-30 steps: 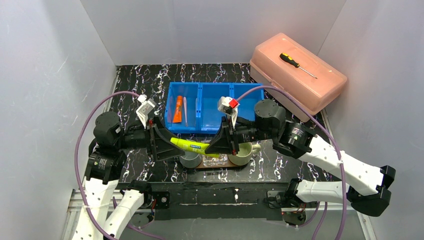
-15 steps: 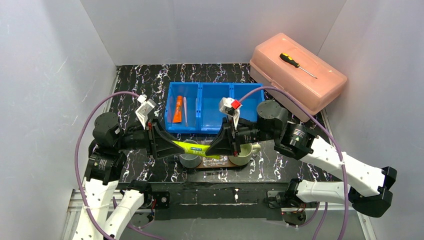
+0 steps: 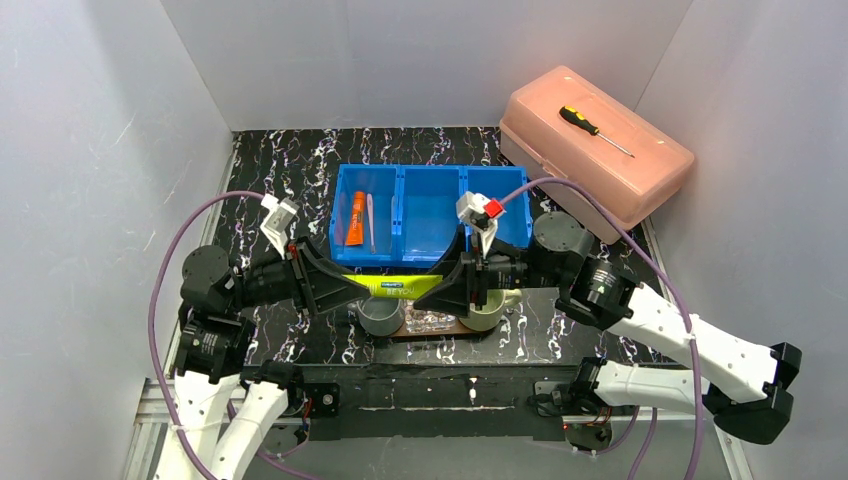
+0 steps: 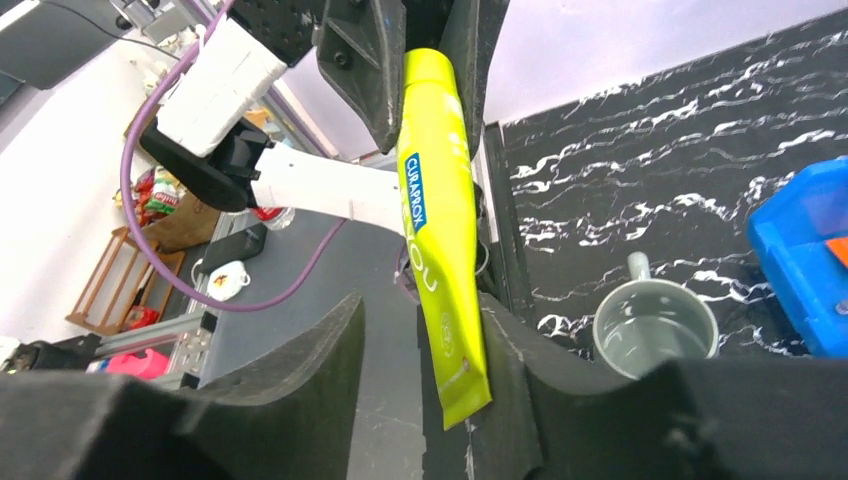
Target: Prepare toiletry sets of a toothbrush and toothpaste on the tray
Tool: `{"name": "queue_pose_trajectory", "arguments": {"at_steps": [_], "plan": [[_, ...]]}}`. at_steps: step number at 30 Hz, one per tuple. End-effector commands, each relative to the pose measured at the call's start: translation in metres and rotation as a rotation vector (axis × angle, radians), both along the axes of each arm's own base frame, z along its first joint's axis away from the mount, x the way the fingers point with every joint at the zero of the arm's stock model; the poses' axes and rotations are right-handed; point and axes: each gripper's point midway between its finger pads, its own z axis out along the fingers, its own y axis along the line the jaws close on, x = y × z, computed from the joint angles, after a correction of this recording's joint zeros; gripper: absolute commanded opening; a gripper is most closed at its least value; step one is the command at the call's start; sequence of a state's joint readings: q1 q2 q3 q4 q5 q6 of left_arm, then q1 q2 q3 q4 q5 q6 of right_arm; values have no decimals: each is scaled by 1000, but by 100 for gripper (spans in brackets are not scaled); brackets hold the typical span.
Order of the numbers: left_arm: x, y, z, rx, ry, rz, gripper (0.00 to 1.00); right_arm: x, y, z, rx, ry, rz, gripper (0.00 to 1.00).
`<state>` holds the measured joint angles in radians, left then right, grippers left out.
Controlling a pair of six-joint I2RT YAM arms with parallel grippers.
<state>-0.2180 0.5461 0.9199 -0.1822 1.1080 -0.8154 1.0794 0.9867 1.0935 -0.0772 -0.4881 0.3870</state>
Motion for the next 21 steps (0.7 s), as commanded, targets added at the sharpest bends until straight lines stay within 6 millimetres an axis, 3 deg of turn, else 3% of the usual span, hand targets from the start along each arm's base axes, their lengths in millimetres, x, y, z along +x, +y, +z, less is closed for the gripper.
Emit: {"name": "queue_pose_trajectory", "arguments": {"at_steps": [1, 11, 21], "plan": [[4, 1, 19, -74, -30, 48, 0, 3, -8, 38, 161, -56, -44, 53], [9, 4, 34, -154, 0, 127, 0, 21, -24, 61, 356, 10, -203, 63], [18, 9, 43, -204, 34, 206, 0, 31, -24, 83, 516, 85, -243, 59]]}}
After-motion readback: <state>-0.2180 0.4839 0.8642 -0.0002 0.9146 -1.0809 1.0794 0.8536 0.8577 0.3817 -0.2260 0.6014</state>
